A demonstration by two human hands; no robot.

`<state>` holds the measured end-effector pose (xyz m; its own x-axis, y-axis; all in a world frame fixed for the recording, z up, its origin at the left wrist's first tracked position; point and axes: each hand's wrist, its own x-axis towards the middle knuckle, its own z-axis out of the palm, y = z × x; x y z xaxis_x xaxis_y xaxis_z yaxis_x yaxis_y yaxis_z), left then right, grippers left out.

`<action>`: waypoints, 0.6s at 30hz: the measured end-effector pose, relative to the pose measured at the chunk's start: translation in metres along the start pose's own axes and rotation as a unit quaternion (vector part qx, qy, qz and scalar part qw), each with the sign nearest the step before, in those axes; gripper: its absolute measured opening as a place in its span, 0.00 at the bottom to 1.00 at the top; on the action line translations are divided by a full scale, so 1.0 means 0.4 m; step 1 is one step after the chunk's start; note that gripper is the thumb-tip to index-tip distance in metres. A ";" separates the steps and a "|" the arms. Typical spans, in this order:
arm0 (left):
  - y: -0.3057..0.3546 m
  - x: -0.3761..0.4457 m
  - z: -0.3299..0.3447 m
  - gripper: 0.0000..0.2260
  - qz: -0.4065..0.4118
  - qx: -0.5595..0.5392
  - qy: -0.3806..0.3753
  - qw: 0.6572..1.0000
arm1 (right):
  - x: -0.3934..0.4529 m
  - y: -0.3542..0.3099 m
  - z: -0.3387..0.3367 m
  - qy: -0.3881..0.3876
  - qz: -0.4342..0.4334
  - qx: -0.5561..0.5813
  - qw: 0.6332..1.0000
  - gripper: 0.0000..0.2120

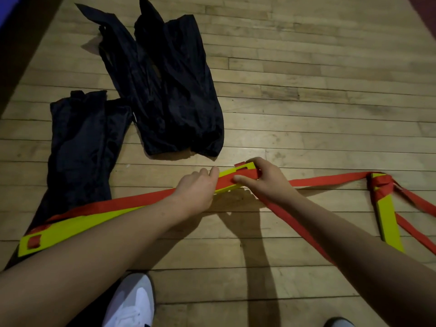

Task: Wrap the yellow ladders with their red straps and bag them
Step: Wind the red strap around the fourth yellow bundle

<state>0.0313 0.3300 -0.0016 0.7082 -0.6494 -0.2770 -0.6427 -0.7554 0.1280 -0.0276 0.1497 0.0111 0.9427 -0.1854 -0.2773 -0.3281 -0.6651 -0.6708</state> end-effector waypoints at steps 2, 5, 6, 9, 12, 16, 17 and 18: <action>-0.002 -0.001 0.006 0.25 0.007 0.001 -0.001 1.000 | 0.004 0.006 -0.001 -0.023 0.029 0.038 0.999 0.25; -0.007 -0.001 0.004 0.27 0.004 0.004 0.006 1.000 | 0.007 0.017 0.013 -0.047 0.060 0.090 0.993 0.23; -0.008 0.001 0.003 0.26 0.002 0.009 0.010 1.000 | 0.007 0.021 0.021 -0.050 0.067 0.110 0.990 0.22; -0.013 0.008 -0.001 0.25 -0.004 0.018 0.013 1.000 | 0.012 0.024 0.026 -0.039 0.042 0.121 0.991 0.17; -0.025 0.009 -0.011 0.26 0.005 -0.001 0.007 1.000 | 0.012 0.015 0.013 -0.044 0.021 0.153 0.987 0.12; -0.044 0.014 -0.027 0.27 0.032 -0.020 0.006 0.999 | 0.015 0.024 0.009 -0.048 0.027 0.193 0.980 0.13; -0.047 0.015 -0.028 0.28 0.035 -0.036 -0.006 0.999 | 0.015 0.026 0.009 -0.051 0.027 0.201 0.978 0.13; -0.049 0.017 -0.030 0.30 0.033 -0.053 -0.023 0.998 | 0.015 0.027 0.009 -0.053 0.025 0.209 0.976 0.12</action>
<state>0.0523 0.3393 0.0055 0.6498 -0.6952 -0.3073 -0.6509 -0.7177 0.2473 -0.0255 0.1439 -0.0002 0.9210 -0.1187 -0.3710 -0.3895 -0.3005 -0.8706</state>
